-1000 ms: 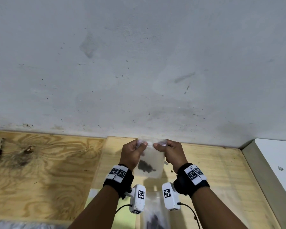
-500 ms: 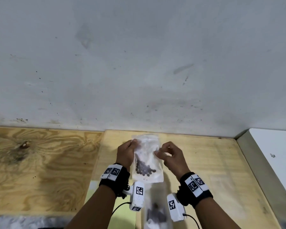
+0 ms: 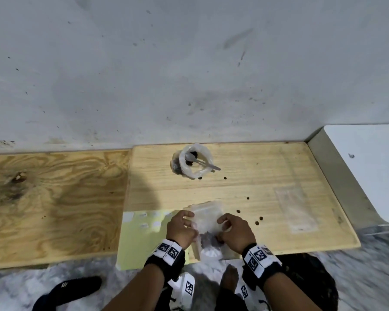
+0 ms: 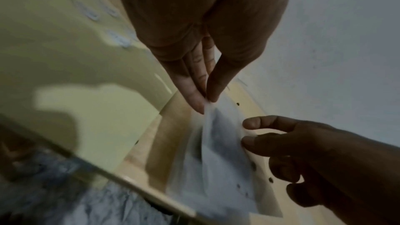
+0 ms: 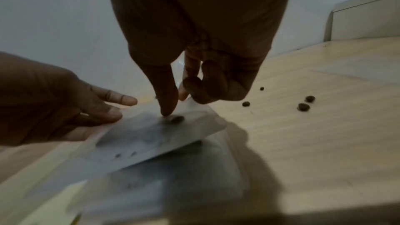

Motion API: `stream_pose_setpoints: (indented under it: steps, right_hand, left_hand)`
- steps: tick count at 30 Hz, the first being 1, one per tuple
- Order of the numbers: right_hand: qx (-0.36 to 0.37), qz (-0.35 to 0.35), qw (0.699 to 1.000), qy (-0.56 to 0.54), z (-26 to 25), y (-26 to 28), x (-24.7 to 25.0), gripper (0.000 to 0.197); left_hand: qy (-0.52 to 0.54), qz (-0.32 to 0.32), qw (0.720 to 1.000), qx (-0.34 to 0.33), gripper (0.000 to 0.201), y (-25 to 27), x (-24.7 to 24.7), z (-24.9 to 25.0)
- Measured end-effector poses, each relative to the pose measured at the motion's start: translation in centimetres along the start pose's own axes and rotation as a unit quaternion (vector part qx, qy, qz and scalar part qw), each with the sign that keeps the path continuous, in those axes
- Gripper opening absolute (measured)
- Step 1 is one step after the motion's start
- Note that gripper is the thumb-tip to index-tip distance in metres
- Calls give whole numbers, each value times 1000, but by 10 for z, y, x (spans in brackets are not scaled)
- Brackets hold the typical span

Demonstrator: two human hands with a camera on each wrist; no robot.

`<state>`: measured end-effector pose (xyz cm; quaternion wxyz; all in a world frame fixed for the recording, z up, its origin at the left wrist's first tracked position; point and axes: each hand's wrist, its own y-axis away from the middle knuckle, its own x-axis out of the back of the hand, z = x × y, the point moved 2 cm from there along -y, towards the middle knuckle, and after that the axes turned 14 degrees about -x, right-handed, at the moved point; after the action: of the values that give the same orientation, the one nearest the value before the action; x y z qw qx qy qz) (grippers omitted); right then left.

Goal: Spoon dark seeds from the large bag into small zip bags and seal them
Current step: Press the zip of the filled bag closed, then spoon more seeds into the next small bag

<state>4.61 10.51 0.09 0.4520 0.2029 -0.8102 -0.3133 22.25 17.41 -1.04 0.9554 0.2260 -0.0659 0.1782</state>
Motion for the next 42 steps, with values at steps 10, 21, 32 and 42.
stream_pose_setpoints:
  steps: [10,21,32,42]
  right_hand:
    - [28,6,998,63,12,-11,-1,42]
    - [-56,105,987,-106,121,-77,164,28]
    - [-169,92,981,-20,175,-140,209,65]
    - [-138,94,983,-71,180,-142,194,41]
  left_hand:
    - [-307,-96,945,-60,32,-11,-8,4]
    - [-161,-129,975,-84,30,-47,-180,79]
    - [6,-74,991,109,93,-88,-324,64]
    - [-26,3,999,32,27,-91,-331,61]
